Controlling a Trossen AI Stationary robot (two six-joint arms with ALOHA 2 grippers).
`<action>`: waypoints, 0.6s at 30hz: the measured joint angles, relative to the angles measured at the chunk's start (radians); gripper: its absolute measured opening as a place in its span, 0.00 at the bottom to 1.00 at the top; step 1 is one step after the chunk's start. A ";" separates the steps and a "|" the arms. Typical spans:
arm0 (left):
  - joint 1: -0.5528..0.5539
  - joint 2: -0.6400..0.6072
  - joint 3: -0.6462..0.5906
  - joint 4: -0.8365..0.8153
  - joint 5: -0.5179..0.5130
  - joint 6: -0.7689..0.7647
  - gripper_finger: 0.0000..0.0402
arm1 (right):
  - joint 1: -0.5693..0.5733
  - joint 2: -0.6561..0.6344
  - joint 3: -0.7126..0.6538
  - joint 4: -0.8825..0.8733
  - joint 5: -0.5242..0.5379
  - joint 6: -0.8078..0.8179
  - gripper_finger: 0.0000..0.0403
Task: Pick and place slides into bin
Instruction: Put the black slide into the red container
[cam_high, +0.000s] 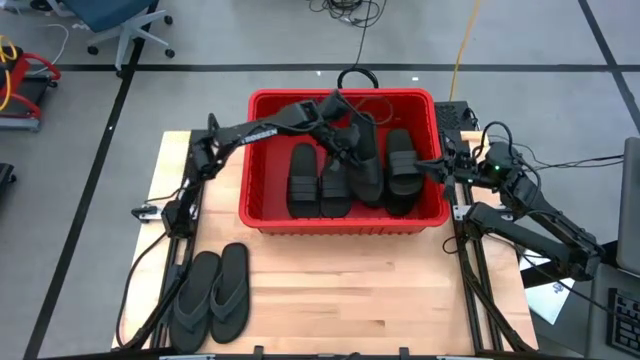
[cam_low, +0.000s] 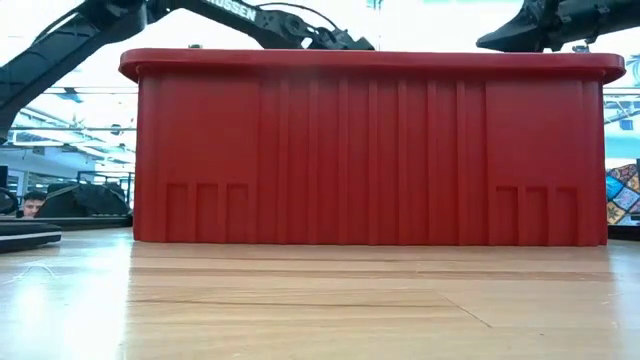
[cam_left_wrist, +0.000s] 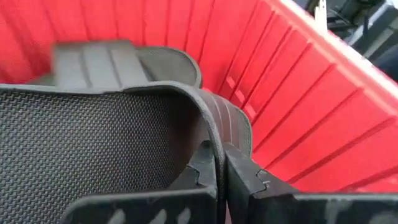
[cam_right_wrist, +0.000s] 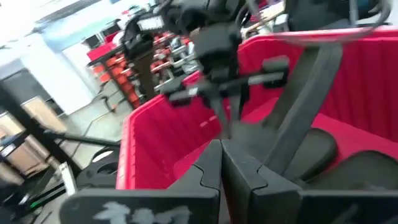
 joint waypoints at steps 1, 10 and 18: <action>-0.004 0.013 0.000 0.009 0.008 0.000 0.00 | 0.000 0.000 0.000 0.001 0.001 0.008 0.00; -0.005 0.074 0.000 0.128 0.036 0.011 0.00 | 0.000 -0.001 0.000 0.016 -0.002 0.045 0.00; 0.005 0.119 0.000 0.100 0.035 0.012 0.00 | 0.000 0.000 0.000 0.058 -0.009 0.099 0.00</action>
